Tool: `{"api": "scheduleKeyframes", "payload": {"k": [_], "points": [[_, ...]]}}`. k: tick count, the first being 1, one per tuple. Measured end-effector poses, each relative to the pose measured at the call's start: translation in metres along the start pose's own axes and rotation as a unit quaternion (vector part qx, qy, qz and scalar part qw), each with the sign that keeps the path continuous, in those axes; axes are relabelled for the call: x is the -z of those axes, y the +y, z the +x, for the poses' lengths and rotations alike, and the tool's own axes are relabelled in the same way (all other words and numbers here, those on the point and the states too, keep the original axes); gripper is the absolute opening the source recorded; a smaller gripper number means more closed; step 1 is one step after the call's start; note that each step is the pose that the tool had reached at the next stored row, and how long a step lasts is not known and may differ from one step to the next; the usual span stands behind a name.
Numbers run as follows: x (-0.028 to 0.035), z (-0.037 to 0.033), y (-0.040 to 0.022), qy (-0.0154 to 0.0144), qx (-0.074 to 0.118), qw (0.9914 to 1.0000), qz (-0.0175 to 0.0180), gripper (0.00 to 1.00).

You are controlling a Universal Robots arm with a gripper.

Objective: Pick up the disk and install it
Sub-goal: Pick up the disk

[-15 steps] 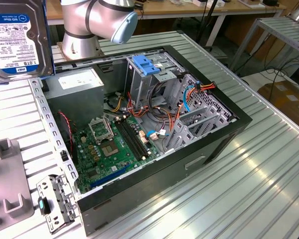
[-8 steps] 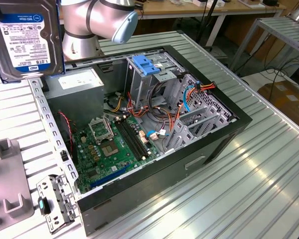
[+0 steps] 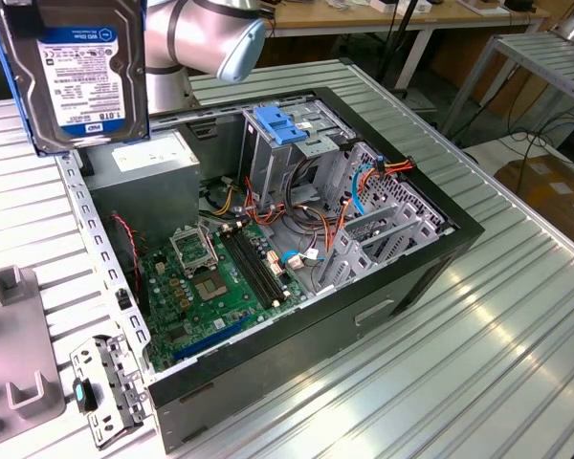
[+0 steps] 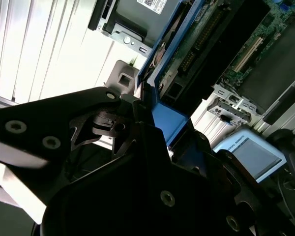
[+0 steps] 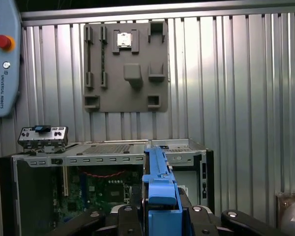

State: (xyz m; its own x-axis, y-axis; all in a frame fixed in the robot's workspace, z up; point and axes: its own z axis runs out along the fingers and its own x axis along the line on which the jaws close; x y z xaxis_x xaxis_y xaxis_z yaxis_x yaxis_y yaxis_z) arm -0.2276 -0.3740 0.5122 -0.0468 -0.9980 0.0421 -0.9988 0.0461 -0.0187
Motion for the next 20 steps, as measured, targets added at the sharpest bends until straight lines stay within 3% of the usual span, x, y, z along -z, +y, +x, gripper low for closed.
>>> {"api": "scheduleKeyframes", "payload": {"k": [5,13,16,18,20], "points": [[-0.0005,0.0016,-0.0146,0.0,0.0,1.0,0.0,0.37],[-0.0013,0.0002,-0.0479,0.0,0.0,1.0,0.0,0.37],[-0.0016,-0.0006,-0.0647,0.0,0.0,1.0,0.0,0.37],[-0.002,-0.0013,-0.0807,0.0,0.0,1.0,0.0,0.37],[-0.0022,-0.0017,-0.0891,0.0,0.0,1.0,0.0,0.37]]}}
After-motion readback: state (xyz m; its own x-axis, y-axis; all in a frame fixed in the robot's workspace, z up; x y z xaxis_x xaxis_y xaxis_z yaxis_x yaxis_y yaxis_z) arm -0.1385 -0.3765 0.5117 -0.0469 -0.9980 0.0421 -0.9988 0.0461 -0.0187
